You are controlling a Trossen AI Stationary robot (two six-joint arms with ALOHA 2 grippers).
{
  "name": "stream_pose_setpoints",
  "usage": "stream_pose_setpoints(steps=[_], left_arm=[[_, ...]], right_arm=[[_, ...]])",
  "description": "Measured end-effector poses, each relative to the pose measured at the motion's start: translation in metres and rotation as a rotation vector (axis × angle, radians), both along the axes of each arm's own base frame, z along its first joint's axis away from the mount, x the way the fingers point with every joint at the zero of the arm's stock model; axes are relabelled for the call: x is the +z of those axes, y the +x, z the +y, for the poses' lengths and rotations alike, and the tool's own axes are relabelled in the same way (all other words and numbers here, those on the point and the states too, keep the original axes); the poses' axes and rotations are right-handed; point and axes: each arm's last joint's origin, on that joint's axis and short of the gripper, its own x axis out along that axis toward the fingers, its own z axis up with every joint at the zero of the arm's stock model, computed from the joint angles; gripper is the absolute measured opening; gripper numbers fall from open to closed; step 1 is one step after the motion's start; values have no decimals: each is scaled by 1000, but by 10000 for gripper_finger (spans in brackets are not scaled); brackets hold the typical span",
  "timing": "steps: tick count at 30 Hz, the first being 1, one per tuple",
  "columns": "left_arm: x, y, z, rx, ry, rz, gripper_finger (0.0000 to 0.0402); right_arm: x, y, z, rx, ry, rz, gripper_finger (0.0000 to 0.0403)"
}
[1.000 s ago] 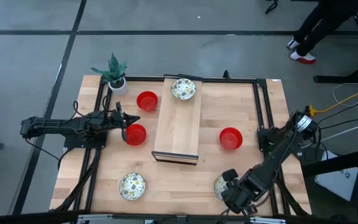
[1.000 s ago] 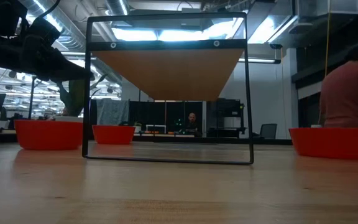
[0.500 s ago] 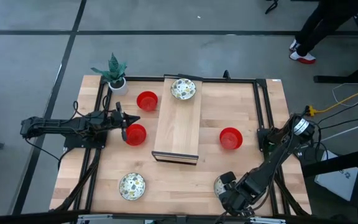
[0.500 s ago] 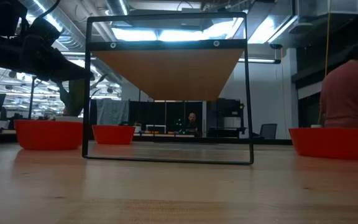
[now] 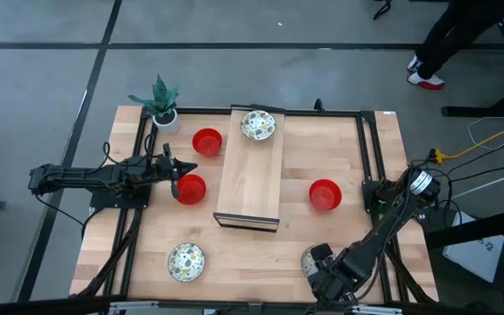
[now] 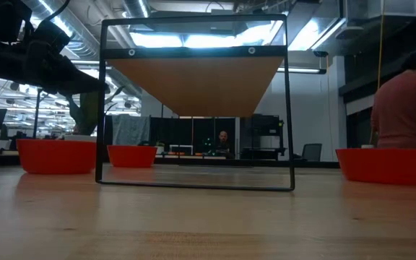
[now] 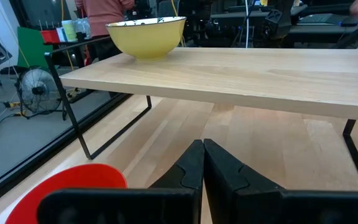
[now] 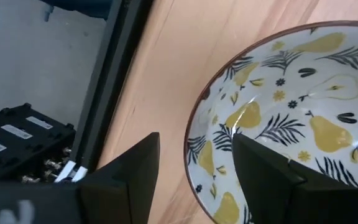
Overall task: Pick & Place Mini bowls
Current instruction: Stack the right white patterned bowl on top of the white patterned bowl on the shelf
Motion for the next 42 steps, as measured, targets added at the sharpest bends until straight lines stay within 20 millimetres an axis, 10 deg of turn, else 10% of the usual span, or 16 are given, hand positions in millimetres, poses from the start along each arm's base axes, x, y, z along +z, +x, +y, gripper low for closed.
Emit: stream_pose_setpoints(steps=[29,42], left_arm=[[0,0,0,0,0,0,4],[0,0,0,0,0,0,4]], right_arm=[[-23,7,2,2,-134,-51,199],[-21,7,2,0,-148,-61,55]])
